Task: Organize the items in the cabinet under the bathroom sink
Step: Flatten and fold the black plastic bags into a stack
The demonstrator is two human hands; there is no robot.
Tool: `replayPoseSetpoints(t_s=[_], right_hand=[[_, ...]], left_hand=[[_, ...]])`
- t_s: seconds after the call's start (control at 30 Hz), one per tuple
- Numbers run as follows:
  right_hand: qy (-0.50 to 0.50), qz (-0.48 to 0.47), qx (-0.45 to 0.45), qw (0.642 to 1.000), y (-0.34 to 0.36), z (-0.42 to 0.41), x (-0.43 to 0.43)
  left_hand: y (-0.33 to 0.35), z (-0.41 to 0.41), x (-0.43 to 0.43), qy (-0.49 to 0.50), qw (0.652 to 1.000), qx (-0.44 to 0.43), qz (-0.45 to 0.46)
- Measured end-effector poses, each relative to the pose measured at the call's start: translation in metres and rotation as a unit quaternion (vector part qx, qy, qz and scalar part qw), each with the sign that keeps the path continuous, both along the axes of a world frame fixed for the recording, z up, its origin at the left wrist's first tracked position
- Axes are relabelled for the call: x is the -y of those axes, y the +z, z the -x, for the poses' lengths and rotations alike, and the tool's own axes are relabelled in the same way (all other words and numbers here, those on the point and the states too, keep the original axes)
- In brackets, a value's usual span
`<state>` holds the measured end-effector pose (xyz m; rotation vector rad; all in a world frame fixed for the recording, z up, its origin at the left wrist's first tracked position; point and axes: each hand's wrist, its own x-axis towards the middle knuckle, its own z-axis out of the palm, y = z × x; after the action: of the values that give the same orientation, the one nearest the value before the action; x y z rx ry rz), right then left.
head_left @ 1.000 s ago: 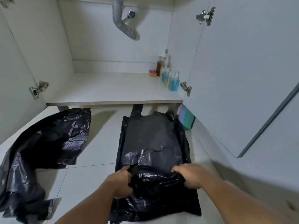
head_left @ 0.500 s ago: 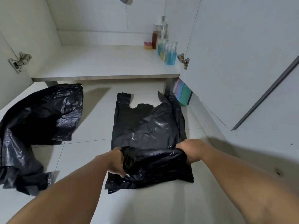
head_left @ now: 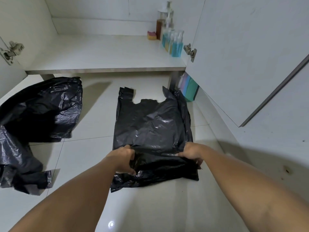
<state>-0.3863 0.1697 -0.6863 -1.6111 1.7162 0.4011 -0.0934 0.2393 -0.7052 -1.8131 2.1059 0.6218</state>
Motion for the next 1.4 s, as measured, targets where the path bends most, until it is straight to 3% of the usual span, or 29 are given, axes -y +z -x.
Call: replayPoseSetpoints(t_s=[0.17,0.3,0.43,0.5,0.63,0.8,0.93,1.03,1.2,1.3,1.4], right_hand=[[-0.118,0.044,0.094,0.988,-0.003,0.001,0.012],[-0.113,0.106,0.041,0.987,-0.003,0.009,0.014],[-0.160,-0.015,0.050,0.986,-0.004,0.007,0.009],[-0.168,-0.027,0.081,0.982,-0.005,0.003,0.009],[-0.102,0.104,0.042,0.988,-0.004,0.002,0.017],[0.012,0.152,-0.088,0.984,-0.010,0.008,0.014],[0.060,0.223,-0.025,0.973,-0.011,0.004,0.020],[0.144,0.227,-0.013,0.963,-0.017,-0.004,0.017],[0.276,0.205,-0.034,0.938,-0.031,-0.026,0.013],[0.295,0.161,-0.042,0.941,-0.040,-0.032,0.017],[0.253,0.141,-0.066,0.955,-0.046,-0.025,0.030]], left_hand=[[-0.007,-0.001,0.002,-0.027,0.999,0.035,-0.018],[-0.010,-0.002,0.004,-0.040,0.998,0.046,-0.029],[-0.010,0.000,0.007,-0.025,0.998,0.024,-0.043],[-0.010,0.002,0.007,-0.022,0.998,0.023,-0.046],[-0.010,0.006,0.006,-0.025,0.998,0.028,-0.044],[-0.007,0.008,0.009,-0.017,0.998,0.030,-0.054],[0.000,0.019,0.016,-0.003,0.998,0.033,0.045],[-0.002,0.032,0.026,-0.007,0.997,0.015,0.075],[-0.014,0.044,0.037,0.001,1.000,0.013,0.010],[-0.024,0.041,0.038,-0.001,1.000,0.007,-0.027],[-0.031,0.038,0.038,0.002,1.000,0.001,-0.029]])
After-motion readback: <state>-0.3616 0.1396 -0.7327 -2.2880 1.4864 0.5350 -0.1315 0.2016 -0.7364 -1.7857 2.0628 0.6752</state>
